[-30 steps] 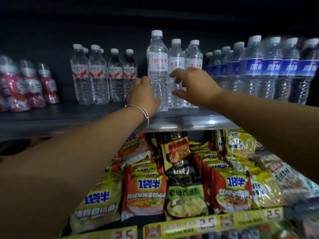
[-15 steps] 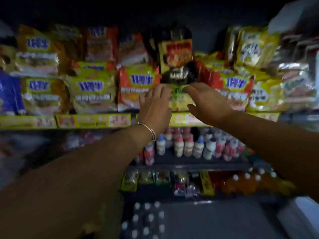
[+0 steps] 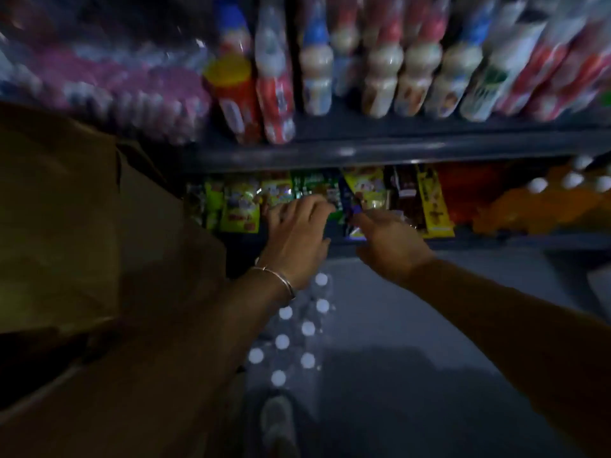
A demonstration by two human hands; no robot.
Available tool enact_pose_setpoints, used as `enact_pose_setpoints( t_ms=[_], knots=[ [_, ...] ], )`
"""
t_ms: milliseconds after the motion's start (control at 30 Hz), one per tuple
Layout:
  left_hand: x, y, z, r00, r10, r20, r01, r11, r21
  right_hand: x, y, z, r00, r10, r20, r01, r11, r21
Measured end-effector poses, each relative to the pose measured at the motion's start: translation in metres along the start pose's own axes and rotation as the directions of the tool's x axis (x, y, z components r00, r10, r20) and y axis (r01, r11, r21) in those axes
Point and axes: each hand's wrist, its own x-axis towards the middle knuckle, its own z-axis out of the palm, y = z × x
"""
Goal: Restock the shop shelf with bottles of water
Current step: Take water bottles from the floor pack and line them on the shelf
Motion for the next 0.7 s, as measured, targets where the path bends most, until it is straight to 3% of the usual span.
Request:
enact_pose_setpoints(
  t_ms=[133, 367, 567, 700],
  knots=[
    [-0.025, -0.036, 0.084, 0.995, -0.057, 0.076, 0.060, 0.998, -0.032, 0.009, 0.009, 0.096, 0.981, 0.086, 0.171, -0.090, 0.996, 0.015],
    [-0.043, -0.086, 0.195, 0.991, -0.089, 0.095, 0.097, 0.992, -0.083, 0.044, 0.023, 0.232, 0.916, 0.277, 0.289, -0.341, 0.918, 0.201],
    [-0.048, -0.113, 0.243, 0.980, -0.096, 0.173, 0.105, 0.994, -0.042, 0.072, 0.029, 0.294, 0.837, 0.369, 0.404, -0.522, 0.759, 0.389],
    [-0.048, -0.122, 0.260, 0.976, -0.087, 0.202, 0.097, 0.994, -0.043, 0.079, 0.034, 0.313, 0.864, 0.348, 0.364, -0.481, 0.784, 0.393]
  ],
)
